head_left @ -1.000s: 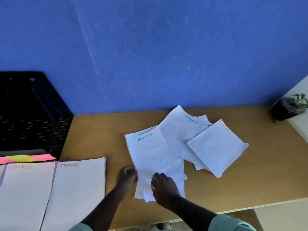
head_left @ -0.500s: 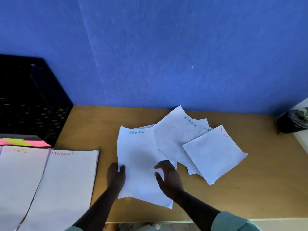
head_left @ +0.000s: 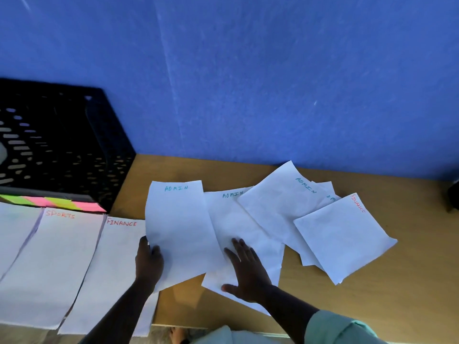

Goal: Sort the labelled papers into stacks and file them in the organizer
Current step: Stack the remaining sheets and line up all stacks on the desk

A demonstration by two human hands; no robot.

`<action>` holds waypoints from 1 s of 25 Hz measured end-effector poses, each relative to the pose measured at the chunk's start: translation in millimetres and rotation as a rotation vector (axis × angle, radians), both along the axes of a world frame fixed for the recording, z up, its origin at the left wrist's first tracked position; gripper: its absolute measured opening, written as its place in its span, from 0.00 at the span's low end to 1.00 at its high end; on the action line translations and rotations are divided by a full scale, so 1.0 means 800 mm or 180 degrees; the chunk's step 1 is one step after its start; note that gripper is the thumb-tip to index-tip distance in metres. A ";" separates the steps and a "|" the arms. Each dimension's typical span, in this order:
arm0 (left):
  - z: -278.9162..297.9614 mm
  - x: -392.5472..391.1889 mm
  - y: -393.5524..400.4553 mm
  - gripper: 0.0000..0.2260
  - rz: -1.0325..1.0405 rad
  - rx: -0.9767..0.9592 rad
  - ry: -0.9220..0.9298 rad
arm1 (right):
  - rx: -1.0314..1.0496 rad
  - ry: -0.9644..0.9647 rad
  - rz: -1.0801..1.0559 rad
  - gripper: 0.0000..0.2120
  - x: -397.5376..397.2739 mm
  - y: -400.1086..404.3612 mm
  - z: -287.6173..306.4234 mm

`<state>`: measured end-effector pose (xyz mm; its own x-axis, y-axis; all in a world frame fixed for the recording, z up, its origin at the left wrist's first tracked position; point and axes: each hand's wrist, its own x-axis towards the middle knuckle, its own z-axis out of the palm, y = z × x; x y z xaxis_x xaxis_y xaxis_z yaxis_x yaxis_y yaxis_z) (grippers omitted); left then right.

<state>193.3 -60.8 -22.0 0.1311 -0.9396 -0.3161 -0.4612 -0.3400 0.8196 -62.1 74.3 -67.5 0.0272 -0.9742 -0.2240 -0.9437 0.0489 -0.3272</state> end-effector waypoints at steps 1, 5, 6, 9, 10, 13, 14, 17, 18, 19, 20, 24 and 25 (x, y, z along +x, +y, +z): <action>-0.001 0.009 -0.002 0.15 -0.0025 0.0017 0.0013 | 0.0031 0.0058 -0.0063 0.47 0.003 -0.001 -0.003; 0.001 0.024 -0.003 0.15 -0.0146 0.0102 0.0130 | -0.0287 0.0193 -0.0267 0.34 -0.005 0.001 -0.008; 0.004 0.023 -0.002 0.14 -0.0175 0.0117 0.0153 | -0.0447 0.0161 -0.0392 0.32 -0.009 0.000 -0.008; 0.008 0.019 -0.001 0.14 -0.0354 0.0192 0.0091 | -0.0855 -0.0364 -0.1604 0.27 -0.020 -0.017 0.011; 0.008 0.019 -0.003 0.15 -0.0408 0.0222 0.0059 | -0.0944 -0.0648 -0.2108 0.23 -0.024 -0.025 0.019; 0.001 0.016 -0.009 0.16 -0.0547 0.0354 0.0035 | -0.1472 -0.1205 -0.2689 0.14 -0.027 -0.045 0.056; 0.000 0.013 -0.010 0.17 -0.0590 0.0412 0.0092 | -0.1577 -0.1291 -0.2509 0.14 -0.020 -0.047 0.064; 0.002 -0.007 -0.012 0.16 -0.0769 0.0587 0.0627 | -0.1217 -0.1337 -0.1382 0.19 0.025 -0.040 0.068; 0.002 -0.015 -0.014 0.14 -0.0773 0.0628 0.0898 | -0.1036 -0.1180 -0.0966 0.19 0.044 -0.035 0.063; 0.000 -0.022 -0.017 0.14 -0.0753 0.0696 0.1167 | -0.0826 -0.1085 -0.0600 0.19 0.062 -0.031 0.061; -0.005 -0.026 -0.021 0.17 -0.0720 0.0791 0.1398 | -0.0533 -0.1095 -0.0335 0.23 0.077 -0.030 0.064; -0.022 -0.030 -0.036 0.28 -0.0778 0.1249 0.1662 | 0.0440 -0.1194 -0.0033 0.41 0.095 -0.034 0.085; -0.018 -0.031 -0.034 0.25 -0.0778 0.1142 0.1541 | 0.0511 -0.1292 -0.0053 0.41 0.088 -0.035 0.089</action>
